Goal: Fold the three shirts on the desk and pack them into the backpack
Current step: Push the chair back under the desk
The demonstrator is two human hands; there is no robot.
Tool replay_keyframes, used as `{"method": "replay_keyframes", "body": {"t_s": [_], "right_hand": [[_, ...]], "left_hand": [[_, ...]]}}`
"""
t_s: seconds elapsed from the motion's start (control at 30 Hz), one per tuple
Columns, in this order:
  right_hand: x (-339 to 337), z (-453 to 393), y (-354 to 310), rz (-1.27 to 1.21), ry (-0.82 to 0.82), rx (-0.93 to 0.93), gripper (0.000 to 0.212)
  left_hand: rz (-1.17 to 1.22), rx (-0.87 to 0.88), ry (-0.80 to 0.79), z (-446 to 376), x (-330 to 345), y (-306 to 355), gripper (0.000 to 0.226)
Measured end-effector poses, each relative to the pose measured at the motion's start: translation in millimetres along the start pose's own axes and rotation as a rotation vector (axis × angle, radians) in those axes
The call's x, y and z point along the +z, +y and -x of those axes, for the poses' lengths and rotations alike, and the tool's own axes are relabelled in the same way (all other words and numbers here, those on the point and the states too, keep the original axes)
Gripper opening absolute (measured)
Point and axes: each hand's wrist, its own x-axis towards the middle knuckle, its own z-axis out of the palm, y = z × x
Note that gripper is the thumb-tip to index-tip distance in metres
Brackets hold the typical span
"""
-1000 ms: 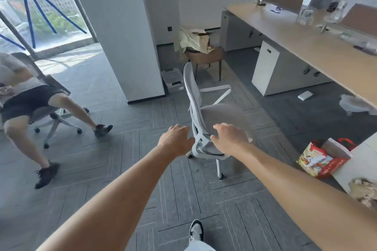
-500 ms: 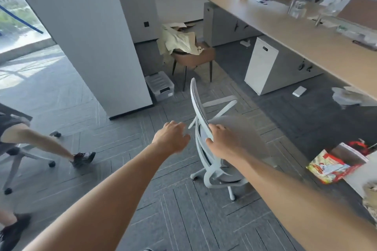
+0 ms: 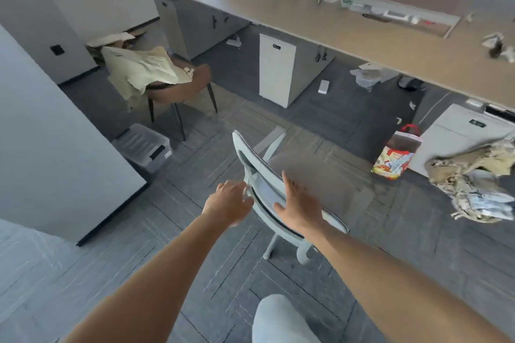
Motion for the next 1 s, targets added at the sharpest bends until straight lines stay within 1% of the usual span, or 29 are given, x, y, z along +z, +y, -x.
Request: {"method": "replay_keyframes", "body": {"t_s": [0.1,0.17,0.23,0.3,0.43,0.53,0.6,0.7,0.83,0.93,1.0], "right_hand": [[8,-19,-11,0.029,0.096,0.109,0.075],[16,-30,-17,0.053,0.241,0.168,0.072],[25,-37,-22,0.062,0.346,0.194,0.074],[32,-46,-24,0.059,0.408,0.207,0.073],[30,-67,-31,0.030,0.531,0.245,0.060],[26,-81,-28,0.011,0.555,0.264,0.055],[25,-90,-20,0.021,0.563,0.279,0.055],[17,-107,3,0.037,0.570,0.325,0.064],[0,-129,35,0.045,0.633,0.349,0.069],[-10,-151,51,0.045,0.531,0.481,0.082],[-15,-169,59,0.031,0.492,0.556,0.090]], "left_hand": [[-0.054,0.064,-0.040,-33,-8,-16,0.047],[-0.087,0.111,-0.062,-60,-15,-20,0.052],[-0.136,0.172,-0.057,-90,-21,-21,0.057],[-0.210,0.233,-0.043,-120,-24,-19,0.058],[-0.305,0.325,-0.062,-173,-24,-9,0.055],[-0.418,0.411,-0.098,-209,-26,-2,0.053],[-0.493,0.491,-0.129,-232,-29,4,0.059],[-0.568,0.592,-0.155,-270,-35,14,0.070],[-0.511,0.621,-0.199,-322,-39,28,0.074],[-0.425,0.627,-0.225,-346,-38,39,0.069],[-0.386,0.648,-0.204,-363,-37,45,0.069]]}}
